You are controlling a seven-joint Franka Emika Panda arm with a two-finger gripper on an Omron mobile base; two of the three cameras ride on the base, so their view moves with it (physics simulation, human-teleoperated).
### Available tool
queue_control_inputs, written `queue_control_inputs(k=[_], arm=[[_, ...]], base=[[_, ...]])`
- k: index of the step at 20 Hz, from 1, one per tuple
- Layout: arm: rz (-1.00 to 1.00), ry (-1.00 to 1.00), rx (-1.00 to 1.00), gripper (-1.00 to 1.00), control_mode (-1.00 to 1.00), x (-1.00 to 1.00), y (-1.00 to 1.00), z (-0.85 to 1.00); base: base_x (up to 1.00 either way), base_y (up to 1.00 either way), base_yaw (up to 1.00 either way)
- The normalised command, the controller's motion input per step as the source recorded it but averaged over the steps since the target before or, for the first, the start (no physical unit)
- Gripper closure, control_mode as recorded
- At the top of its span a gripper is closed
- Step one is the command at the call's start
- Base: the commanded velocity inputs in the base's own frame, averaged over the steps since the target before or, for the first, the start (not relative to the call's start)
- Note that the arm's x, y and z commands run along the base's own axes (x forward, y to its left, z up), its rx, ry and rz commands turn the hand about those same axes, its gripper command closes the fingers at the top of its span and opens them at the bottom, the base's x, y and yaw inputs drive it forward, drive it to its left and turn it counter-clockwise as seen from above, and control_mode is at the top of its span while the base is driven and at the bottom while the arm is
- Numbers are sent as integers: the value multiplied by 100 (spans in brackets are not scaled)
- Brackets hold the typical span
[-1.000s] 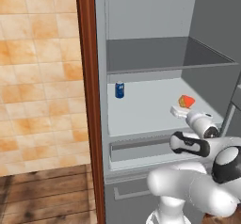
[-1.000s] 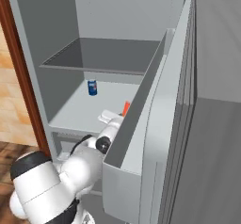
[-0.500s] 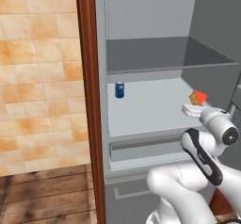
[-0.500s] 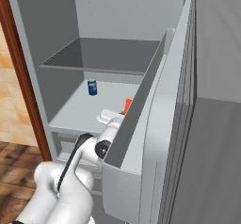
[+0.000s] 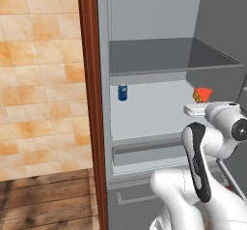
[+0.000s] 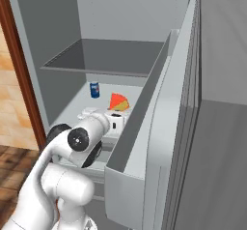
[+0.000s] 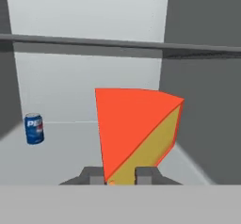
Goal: Pick the cheese from the fridge and the cheese grater from the cabinet and place them next to the salad bowl.
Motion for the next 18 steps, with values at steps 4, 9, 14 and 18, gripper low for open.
queue_control_inputs(k=[4,9,14,18], arm=[[0,0,-13,100,-100,-74,46,42],[0,0,-10,100,-100,-90,31,26],[-1,0,-10,100,-100,-99,30,2],[0,-7,-12,100,-100,-89,40,0]], base=[[0,0,0],[0,0,0],[0,0,0],[0,0,0]])
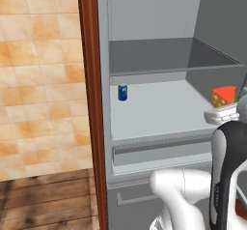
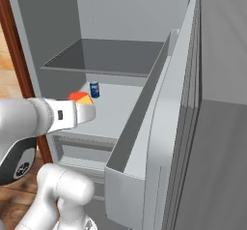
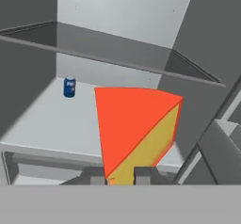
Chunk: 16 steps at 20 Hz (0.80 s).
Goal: Pick the cheese from the fridge and the cheese grater from the cabinet and place them next to the salad bowl.
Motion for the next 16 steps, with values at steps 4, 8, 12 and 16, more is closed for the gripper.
queue_control_inputs(k=[4,8,12,16], arm=[[0,-37,-6,100,-100,-54,49,0],[0,-17,0,100,-100,-31,13,0],[0,-5,1,100,100,-14,0,0],[0,0,0,100,100,0,0,0]], base=[[0,0,0],[0,0,0],[-73,11,0],[-100,48,1]])
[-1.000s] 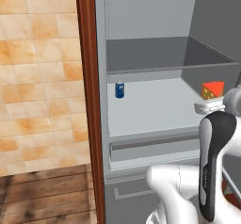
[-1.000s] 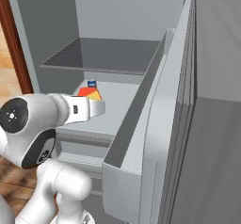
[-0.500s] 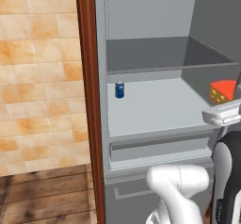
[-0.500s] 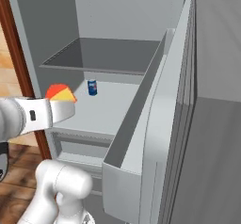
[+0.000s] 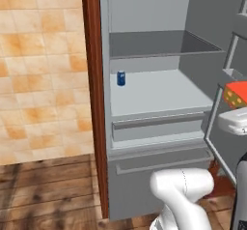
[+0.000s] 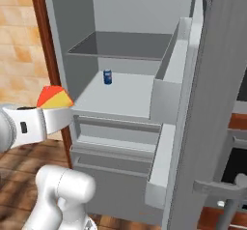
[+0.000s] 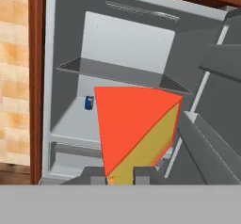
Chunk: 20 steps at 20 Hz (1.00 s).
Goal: Pick the cheese from the fridge and the cheese grater from the cabinet and place them next to the salad bowl.
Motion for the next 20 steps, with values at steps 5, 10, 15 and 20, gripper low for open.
queue_control_inputs(k=[5,10,15,20], arm=[[0,0,0,100,100,0,0,0],[0,0,0,100,100,0,0,0],[0,0,0,100,100,0,0,0],[0,0,0,100,100,0,0,0]], base=[[-100,88,6],[-100,60,3],[-81,3,-28],[-26,43,-77]])
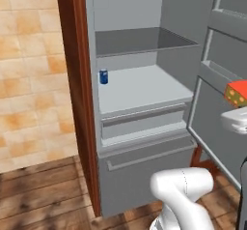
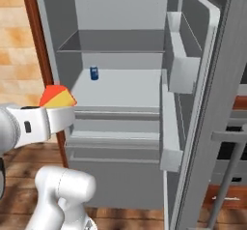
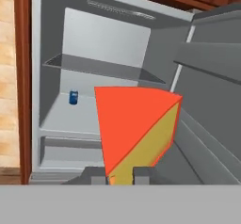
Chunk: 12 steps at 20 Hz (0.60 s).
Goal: Pick the cheese from the fridge and the cheese grater from the cabinet and place them next to the salad bowl.
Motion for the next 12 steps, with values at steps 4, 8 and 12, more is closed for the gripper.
queue_control_inputs(k=[4,8,12], arm=[[0,0,0,100,100,0,0,0],[0,0,0,100,100,0,0,0],[0,0,0,100,100,0,0,0]], base=[[-15,100,-22],[58,100,-14],[59,100,-9]])
